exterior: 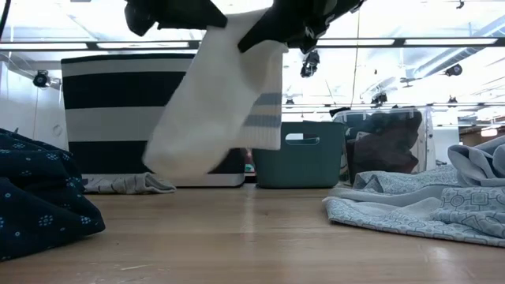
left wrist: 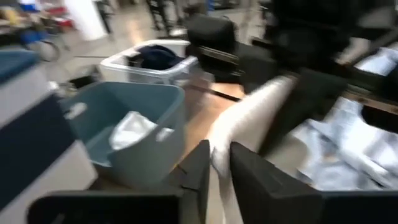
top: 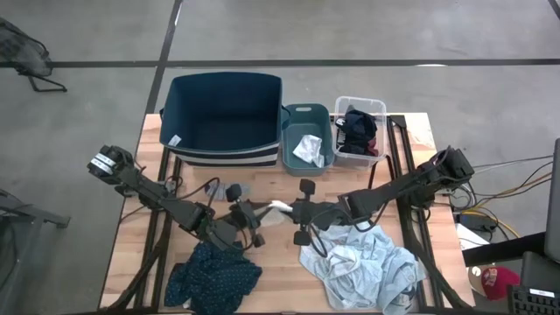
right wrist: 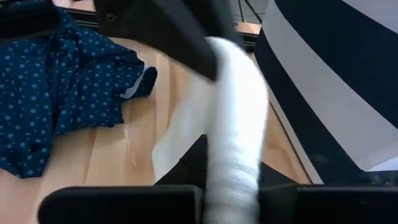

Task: Pick & Place Cloths
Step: Put the white sock into the green bin

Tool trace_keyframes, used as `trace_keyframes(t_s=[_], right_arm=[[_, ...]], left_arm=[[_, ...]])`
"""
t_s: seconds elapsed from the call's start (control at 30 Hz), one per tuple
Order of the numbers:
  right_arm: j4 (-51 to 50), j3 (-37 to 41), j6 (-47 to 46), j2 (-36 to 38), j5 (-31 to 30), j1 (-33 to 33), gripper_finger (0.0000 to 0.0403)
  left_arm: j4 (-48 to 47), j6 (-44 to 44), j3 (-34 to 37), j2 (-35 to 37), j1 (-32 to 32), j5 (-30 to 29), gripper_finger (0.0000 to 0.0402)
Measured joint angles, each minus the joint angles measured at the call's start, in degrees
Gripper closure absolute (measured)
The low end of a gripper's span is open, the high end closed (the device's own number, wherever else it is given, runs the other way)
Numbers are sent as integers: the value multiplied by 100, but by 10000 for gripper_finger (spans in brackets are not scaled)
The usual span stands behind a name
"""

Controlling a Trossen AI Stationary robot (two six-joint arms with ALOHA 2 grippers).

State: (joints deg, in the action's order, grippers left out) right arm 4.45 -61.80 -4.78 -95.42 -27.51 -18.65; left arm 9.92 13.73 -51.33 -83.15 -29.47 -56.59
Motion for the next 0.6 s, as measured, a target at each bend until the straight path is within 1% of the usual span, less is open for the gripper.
trace_keyframes(t_s=[0.07, 0.13, 0.33, 0.47, 0.6], right_arm=[[-24, 0, -6, 2, -119, -4, 391], [-183, -6, -60, 6, -361, -11, 391], [-615, -42, -186, 16, -1221, 17, 390], [-923, -127, -38, 171, -2052, 13, 391], [-1378, -269, -5, 475, -3014, 18, 390]], left_arm=[[6, 9, 0, 0, 0, -286, 314], [4, 3, 0, 0, -4, -473, 292], [3, -3, 2, 0, -4, -493, 234], [1, -3, 0, 0, -4, -486, 217], [-7, -34, 0, 0, -4, -486, 216]])
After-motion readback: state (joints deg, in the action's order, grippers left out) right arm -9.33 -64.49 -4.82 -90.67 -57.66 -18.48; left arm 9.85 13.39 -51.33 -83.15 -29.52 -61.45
